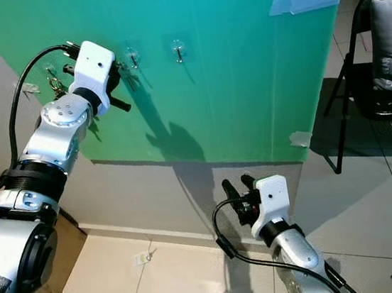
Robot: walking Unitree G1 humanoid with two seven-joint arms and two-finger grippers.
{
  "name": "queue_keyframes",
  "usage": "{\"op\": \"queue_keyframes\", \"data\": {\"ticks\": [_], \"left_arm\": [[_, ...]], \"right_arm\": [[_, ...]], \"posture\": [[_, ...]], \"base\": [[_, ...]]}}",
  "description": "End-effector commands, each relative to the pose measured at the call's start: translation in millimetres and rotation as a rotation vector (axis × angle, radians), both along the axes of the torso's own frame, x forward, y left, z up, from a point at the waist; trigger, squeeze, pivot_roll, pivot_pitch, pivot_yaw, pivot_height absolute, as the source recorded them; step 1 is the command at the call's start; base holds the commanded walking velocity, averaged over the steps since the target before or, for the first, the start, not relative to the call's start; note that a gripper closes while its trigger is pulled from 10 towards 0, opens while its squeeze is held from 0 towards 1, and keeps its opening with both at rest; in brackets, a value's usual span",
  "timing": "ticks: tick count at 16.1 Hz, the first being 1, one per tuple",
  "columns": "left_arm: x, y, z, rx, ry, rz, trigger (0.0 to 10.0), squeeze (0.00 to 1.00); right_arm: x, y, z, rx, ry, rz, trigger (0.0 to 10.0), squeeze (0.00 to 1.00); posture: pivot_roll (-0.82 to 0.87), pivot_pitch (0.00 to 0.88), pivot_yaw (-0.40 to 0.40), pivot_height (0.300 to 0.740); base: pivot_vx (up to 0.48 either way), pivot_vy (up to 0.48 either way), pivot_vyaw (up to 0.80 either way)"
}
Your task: Hang keys on a hook
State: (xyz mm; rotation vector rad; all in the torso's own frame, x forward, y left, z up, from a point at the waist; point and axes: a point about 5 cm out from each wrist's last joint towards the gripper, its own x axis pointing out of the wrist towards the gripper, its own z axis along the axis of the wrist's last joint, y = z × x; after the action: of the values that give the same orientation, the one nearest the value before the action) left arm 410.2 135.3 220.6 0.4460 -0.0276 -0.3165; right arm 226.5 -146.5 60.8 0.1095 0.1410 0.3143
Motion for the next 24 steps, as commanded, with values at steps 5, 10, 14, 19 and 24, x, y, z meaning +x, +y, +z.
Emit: {"op": "queue_keyframes", "data": {"ticks": [5,10,14,19,24], "left_arm": [[-3.4,-12.4,-24,0.129,0.087,-0.037,0.0,0.00],[-5.7,-12.9,-31,0.250,0.114,-0.068,0.0,0.00],[-11.1,-21.4,-25,0.053,0.124,-0.126,0.0,0.00],[-29.6,-39.9,-27,-0.112,0.155,-0.305,0.0,0.00],[-53.9,-41.4,-26,-0.273,0.091,-0.421,0.0,0.00]], "right_arm": [[2.0,5.9,9,0.026,-0.013,0.014,10.0,0.00],[2.8,8.5,8,0.034,0.003,0.020,10.0,0.00],[3.5,9.4,8,0.035,0.007,0.016,10.0,0.00],[1.2,7.0,8,0.031,0.010,0.020,10.0,0.00],[1.7,2.7,-1,0.032,0.030,0.017,10.0,0.00]], "posture": [[-0.27,0.016,0.181,0.740],[-0.27,0.021,0.182,0.740],[-0.27,0.022,0.185,0.740],[-0.26,0.021,0.183,0.740],[-0.26,0.020,0.181,0.740]], "base": [[0.000,0.000,0.00],[0.000,0.000,0.00],[0.000,0.000,0.00],[0.000,0.000,0.00],[0.000,0.000,0.00]]}}
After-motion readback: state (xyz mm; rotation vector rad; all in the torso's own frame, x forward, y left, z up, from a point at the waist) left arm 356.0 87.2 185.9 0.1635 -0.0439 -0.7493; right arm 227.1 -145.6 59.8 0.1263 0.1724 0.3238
